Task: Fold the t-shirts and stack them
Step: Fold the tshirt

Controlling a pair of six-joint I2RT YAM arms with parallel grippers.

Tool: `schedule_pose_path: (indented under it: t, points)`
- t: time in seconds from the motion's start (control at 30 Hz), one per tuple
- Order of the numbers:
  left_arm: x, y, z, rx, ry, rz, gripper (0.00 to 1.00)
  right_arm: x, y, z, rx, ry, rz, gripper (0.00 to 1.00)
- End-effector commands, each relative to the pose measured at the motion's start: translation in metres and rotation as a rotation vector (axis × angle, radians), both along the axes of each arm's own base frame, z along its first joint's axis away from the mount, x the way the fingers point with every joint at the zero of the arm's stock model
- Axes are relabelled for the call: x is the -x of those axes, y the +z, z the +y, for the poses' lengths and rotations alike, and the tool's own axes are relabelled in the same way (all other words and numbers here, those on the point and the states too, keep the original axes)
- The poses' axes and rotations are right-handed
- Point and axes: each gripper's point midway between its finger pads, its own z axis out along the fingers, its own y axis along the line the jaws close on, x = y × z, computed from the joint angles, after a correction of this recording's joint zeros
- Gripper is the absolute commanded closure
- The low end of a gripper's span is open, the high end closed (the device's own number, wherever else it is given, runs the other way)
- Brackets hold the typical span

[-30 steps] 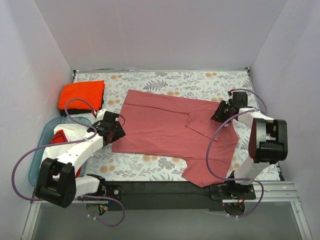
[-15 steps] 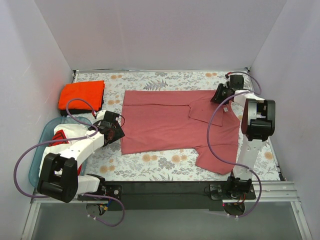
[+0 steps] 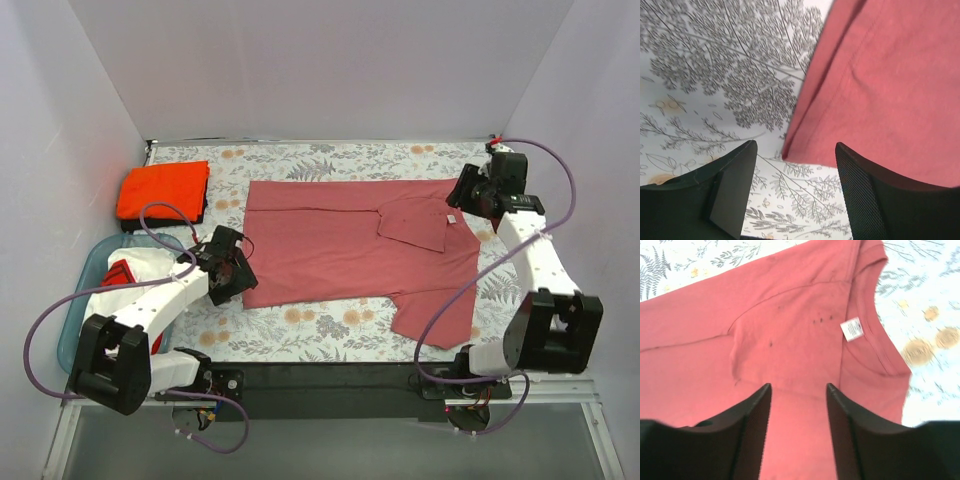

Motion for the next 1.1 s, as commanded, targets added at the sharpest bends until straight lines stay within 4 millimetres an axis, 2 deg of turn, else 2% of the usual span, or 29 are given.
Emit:
schedule_pose_path:
  t: [0.0, 0.17, 0.3, 0.43, 0.57, 0.67, 0.7, 0.77, 0.83, 0.9, 0.93, 1.0, 1.07]
  points:
    - [0.013, 0.009, -0.011, 0.03, 0.014, 0.039, 0.38, 0.045, 0.0, -0.009, 0.033, -0.051, 0.073, 0.43]
    - [0.017, 0.004, -0.013, 0.013, 0.013, 0.061, 0.42, 0.073, 0.007, -0.003, 0.026, -0.016, 0.068, 0.41]
    - [0.017, -0.007, -0.017, -0.01, 0.019, 0.096, 0.45, 0.09, -0.003, -0.001, 0.025, -0.011, 0.065, 0.39]
    - [0.016, -0.015, -0.016, -0.053, 0.02, 0.115, 0.49, 0.097, -0.015, -0.002, 0.033, -0.008, 0.09, 0.37]
    - [0.014, -0.017, -0.015, -0.075, 0.027, 0.118, 0.58, 0.099, -0.018, -0.004, 0.038, -0.023, 0.078, 0.37]
    - [0.016, -0.02, -0.014, -0.078, 0.027, 0.132, 0.69, 0.1, -0.022, -0.007, 0.051, -0.036, 0.089, 0.34]
    - [0.019, -0.022, -0.012, -0.082, 0.029, 0.138, 0.72, 0.101, -0.025, -0.008, 0.056, -0.041, 0.1, 0.3]
    - [0.02, -0.022, -0.01, -0.089, 0.024, 0.131, 0.87, 0.103, -0.032, -0.01, 0.054, -0.046, 0.123, 0.27]
    - [0.019, -0.022, -0.009, -0.1, 0.022, 0.122, 1.0, 0.107, -0.039, -0.017, 0.076, -0.081, 0.144, 0.19]
    - [0.019, -0.022, -0.003, -0.123, 0.022, 0.116, 1.0, 0.112, -0.048, -0.022, 0.081, -0.105, 0.179, 0.08]
    - [0.019, -0.022, -0.002, -0.129, 0.021, 0.112, 1.0, 0.115, -0.052, -0.025, 0.085, -0.117, 0.193, 0.05]
    - [0.017, -0.02, 0.0, -0.133, 0.018, 0.098, 1.0, 0.119, -0.062, -0.032, 0.099, -0.151, 0.229, 0.04]
    - [0.016, -0.02, 0.001, -0.13, 0.018, 0.085, 1.0, 0.123, -0.072, -0.038, 0.092, -0.174, 0.262, 0.09]
